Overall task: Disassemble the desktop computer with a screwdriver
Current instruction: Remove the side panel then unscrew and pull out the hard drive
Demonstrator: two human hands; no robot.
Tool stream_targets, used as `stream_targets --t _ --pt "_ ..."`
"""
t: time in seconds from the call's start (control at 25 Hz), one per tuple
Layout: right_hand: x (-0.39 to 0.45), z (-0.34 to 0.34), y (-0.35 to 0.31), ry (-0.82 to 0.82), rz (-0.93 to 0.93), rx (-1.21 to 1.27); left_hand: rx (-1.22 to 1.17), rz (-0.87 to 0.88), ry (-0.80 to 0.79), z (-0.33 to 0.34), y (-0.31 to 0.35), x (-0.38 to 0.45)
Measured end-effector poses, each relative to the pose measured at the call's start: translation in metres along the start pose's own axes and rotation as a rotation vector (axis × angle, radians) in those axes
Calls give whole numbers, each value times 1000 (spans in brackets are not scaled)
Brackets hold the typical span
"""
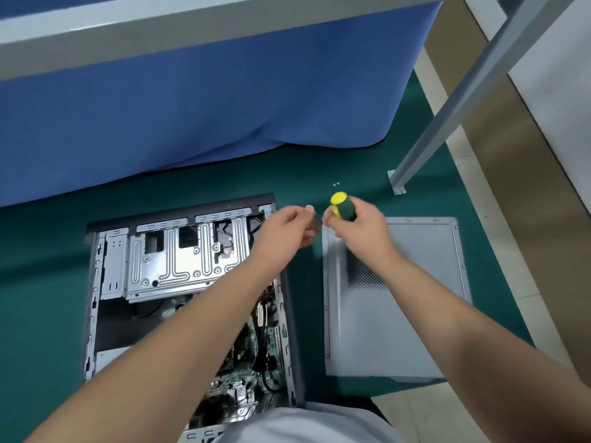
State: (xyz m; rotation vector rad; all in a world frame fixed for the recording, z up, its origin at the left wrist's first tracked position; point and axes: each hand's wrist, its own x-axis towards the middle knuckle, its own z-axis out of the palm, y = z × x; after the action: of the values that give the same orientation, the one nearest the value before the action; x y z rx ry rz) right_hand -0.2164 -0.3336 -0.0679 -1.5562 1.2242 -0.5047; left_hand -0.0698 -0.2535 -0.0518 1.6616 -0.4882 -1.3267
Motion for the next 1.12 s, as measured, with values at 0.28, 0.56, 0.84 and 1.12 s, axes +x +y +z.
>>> stream_targets --t 0.28,0.56,0.84,1.12 --pt "102 -22 42 144 442 -24 1300 374 201 -67 -3 66" --pt "179 -3 66 125 505 -283 1351 568 423 -66 -33 75" --pt "198 12 88 212 441 -307 1358 624 474 -66 -38 75" --pt "192 12 84 173 423 -420 1346 595 466 -66 -35 74"
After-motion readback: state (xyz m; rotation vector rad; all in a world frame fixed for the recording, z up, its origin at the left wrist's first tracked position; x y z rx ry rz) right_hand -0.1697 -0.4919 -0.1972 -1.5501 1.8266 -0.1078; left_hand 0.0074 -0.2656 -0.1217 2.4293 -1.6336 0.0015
